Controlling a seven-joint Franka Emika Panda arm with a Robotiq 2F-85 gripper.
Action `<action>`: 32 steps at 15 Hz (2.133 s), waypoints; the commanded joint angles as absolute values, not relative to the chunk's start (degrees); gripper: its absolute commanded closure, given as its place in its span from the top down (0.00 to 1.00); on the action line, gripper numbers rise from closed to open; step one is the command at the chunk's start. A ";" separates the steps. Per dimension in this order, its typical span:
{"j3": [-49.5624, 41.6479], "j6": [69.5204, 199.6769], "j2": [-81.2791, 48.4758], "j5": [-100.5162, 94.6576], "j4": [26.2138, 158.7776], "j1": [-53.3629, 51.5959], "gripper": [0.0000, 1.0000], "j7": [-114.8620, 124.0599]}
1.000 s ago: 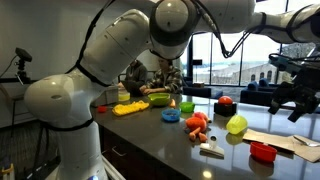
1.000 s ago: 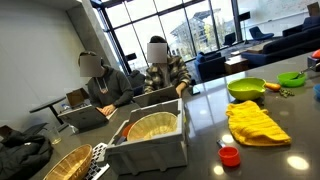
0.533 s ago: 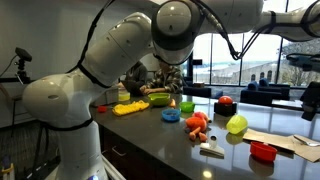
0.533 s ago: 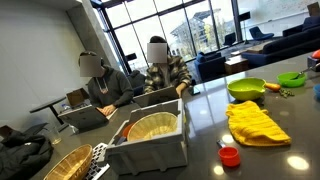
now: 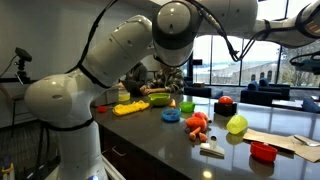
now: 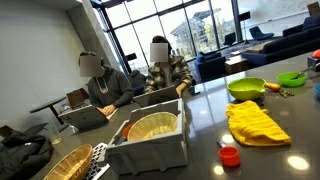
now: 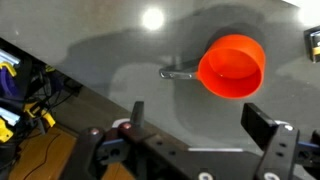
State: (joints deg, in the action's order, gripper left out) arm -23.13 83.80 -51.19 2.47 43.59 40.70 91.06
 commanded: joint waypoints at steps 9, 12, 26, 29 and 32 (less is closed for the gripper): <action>-24.30 80.42 -55.13 -4.09 44.40 39.85 1.00 91.74; -23.06 83.88 -55.33 -2.49 45.56 40.48 1.00 90.40; -22.13 86.39 -57.70 -3.02 49.72 39.62 1.00 91.20; -22.23 86.65 -58.69 -3.29 50.40 39.04 1.00 91.33; -22.27 86.64 -59.12 -3.41 50.23 38.68 1.00 91.46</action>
